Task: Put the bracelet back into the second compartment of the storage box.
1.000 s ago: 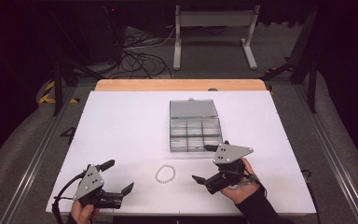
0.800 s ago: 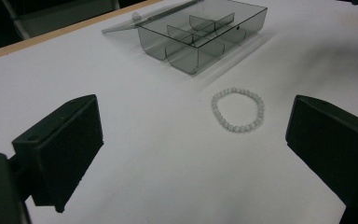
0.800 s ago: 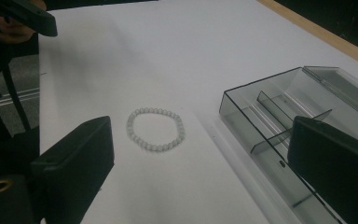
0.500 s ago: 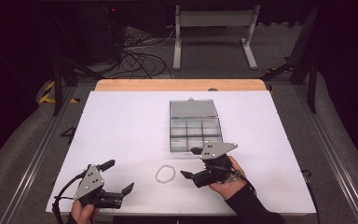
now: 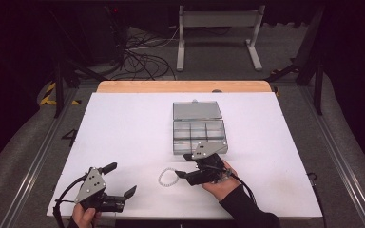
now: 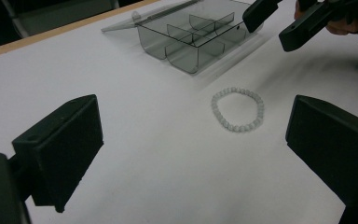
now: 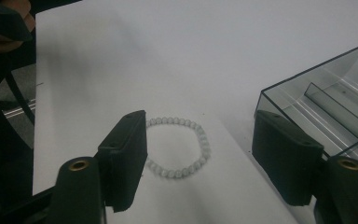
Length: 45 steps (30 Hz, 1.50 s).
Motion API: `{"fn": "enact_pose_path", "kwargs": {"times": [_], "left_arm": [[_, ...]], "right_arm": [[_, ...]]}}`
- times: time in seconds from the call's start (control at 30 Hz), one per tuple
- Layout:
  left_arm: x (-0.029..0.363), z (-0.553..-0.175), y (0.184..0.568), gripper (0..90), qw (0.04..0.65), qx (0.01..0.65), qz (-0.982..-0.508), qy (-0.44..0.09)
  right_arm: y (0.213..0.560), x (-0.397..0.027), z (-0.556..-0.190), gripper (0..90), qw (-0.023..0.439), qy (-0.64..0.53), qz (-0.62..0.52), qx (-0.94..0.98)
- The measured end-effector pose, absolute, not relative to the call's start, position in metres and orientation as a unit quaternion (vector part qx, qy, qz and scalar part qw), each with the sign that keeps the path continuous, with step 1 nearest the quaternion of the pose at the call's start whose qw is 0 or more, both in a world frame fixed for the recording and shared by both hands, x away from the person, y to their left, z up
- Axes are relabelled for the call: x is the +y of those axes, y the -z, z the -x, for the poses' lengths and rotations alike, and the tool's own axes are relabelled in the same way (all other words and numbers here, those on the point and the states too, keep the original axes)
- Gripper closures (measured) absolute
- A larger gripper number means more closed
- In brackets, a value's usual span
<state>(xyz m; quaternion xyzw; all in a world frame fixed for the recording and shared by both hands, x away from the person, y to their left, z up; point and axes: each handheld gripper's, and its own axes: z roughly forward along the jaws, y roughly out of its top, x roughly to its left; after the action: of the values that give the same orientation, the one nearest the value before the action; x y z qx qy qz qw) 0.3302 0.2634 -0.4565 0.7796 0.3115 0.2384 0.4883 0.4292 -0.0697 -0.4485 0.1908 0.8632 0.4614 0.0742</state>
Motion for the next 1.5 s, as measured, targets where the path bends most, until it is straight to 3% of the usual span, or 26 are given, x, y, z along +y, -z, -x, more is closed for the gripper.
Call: {"fn": "enact_pose_path", "kwargs": {"times": [0.57, 1.1, 1.5], "left_arm": [[0.264, -0.330, 0.456, 4.5, 0.488, 0.310, -0.780, -0.239], [0.264, -0.330, 0.457, 4.5, 0.489, 0.311, -0.780, -0.236], [0.263, -0.331, 0.457, 4.5, 0.490, 0.311, -0.780, -0.235]], "right_arm": [[0.464, -0.052, -0.438, 46.7, 0.092, -0.441, -0.189, 0.873], [0.481, -0.040, -0.447, 66.3, 0.078, -0.421, -0.189, 0.884], [0.489, -0.034, -0.450, 74.3, 0.071, -0.409, -0.187, 0.890]]}}
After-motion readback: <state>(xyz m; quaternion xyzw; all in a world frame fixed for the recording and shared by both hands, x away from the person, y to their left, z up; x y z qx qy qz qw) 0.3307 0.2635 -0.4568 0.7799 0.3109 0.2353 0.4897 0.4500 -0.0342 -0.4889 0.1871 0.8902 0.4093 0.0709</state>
